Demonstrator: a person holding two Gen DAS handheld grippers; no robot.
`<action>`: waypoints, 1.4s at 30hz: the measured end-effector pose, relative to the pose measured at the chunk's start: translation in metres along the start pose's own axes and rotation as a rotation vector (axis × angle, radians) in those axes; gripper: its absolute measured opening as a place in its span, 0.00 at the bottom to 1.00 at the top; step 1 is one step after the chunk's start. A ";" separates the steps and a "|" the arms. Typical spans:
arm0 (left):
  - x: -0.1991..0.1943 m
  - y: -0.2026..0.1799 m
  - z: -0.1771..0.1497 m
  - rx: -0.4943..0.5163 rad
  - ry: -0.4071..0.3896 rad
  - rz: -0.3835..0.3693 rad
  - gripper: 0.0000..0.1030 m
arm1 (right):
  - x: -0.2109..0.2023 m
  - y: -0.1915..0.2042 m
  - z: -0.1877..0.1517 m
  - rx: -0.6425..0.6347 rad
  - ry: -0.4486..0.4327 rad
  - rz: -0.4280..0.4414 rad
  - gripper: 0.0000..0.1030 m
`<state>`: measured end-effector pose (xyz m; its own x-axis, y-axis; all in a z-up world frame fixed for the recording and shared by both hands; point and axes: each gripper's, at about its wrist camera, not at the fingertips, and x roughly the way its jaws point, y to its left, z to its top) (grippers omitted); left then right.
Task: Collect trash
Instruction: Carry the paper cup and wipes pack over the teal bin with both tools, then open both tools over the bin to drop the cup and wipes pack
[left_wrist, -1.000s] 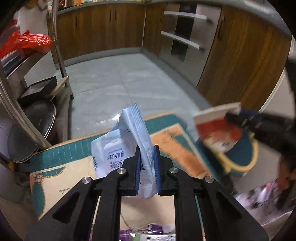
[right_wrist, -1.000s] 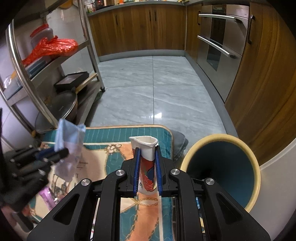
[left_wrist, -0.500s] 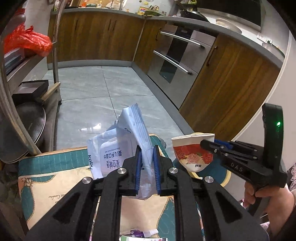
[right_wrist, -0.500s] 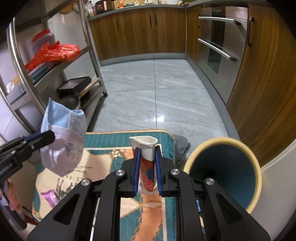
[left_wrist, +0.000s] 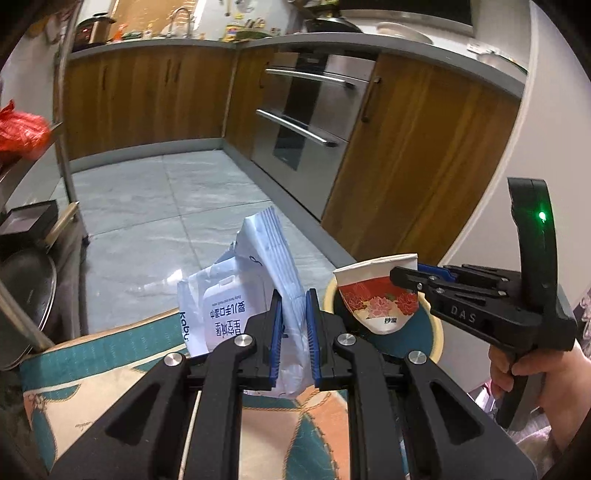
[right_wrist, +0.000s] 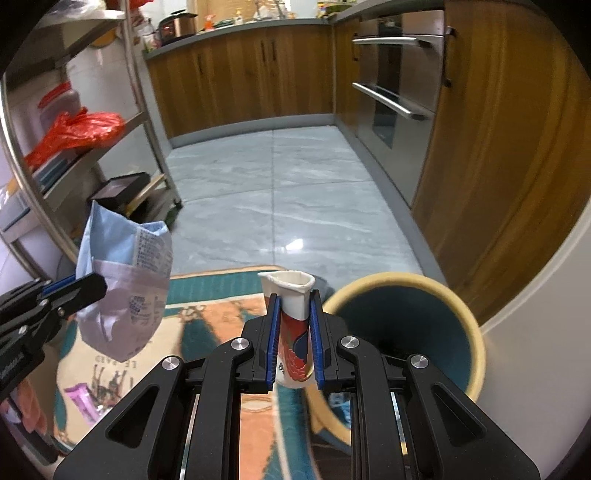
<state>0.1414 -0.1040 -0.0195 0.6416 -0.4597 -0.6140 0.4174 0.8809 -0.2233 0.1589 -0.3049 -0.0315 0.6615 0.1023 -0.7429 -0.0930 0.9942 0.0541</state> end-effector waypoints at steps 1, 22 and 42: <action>0.003 -0.005 0.000 0.010 0.002 -0.009 0.12 | -0.001 -0.006 0.000 0.004 -0.002 -0.012 0.16; 0.083 -0.140 -0.031 0.212 0.084 -0.275 0.12 | 0.021 -0.138 -0.050 0.224 0.178 -0.207 0.16; 0.134 -0.140 -0.054 0.164 0.167 -0.268 0.15 | 0.041 -0.148 -0.067 0.240 0.251 -0.225 0.17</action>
<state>0.1338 -0.2829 -0.1117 0.3866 -0.6354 -0.6684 0.6632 0.6952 -0.2773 0.1495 -0.4501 -0.1148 0.4405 -0.1005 -0.8921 0.2293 0.9734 0.0035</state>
